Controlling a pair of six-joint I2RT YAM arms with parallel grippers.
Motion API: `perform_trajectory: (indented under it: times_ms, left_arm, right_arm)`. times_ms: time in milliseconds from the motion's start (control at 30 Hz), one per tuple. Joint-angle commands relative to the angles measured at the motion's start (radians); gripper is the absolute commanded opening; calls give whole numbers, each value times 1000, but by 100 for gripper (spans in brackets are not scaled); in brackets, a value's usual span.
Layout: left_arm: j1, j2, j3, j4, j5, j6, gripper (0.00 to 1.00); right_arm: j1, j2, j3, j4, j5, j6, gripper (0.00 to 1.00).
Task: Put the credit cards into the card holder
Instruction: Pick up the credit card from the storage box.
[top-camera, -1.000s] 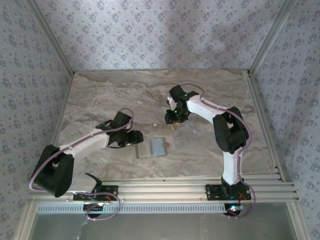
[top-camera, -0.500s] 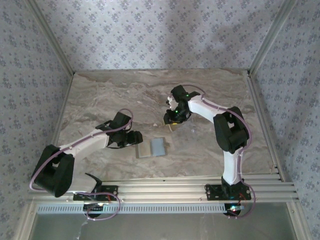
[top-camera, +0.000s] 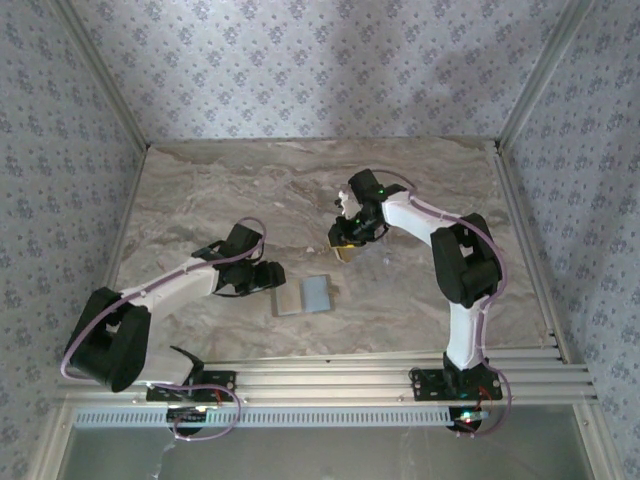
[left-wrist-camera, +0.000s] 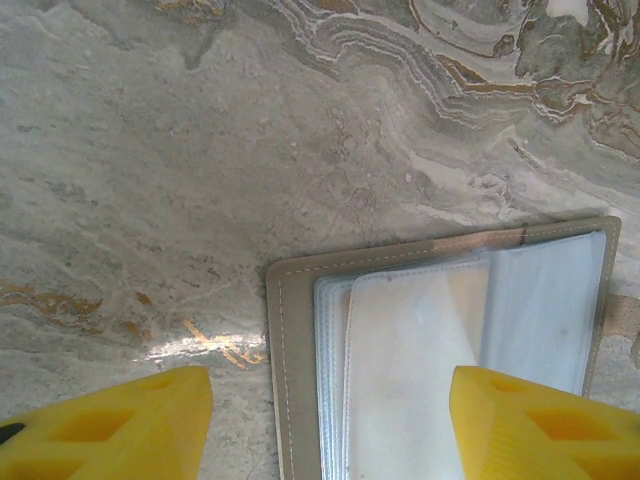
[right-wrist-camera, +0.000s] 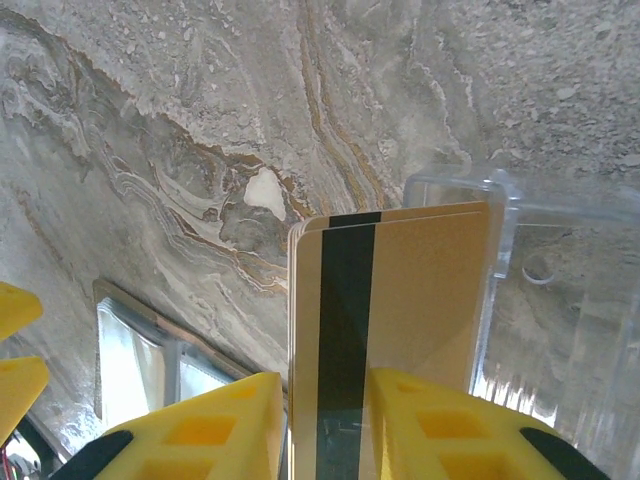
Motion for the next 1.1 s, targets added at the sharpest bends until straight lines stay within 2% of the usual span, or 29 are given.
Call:
perform_trajectory:
  times_ms: [0, 400, 733, 1067]
  left_arm:
    - [6, 16, -8, 2, 16, -8, 64]
    - [5, 23, -4, 4, 17, -9, 64]
    - [6, 31, 13, -5, 12, -10, 64]
    - [4, 40, 70, -34, -3, -2, 63]
  right_arm:
    - [-9, -24, -19, -5, -19, -2, 29]
    - [-24, -35, -28, -18, 14, 7, 20]
    - [-26, -69, -16, -63, 95, -7, 14]
    - [-23, -90, -8, -106, 163, -32, 11]
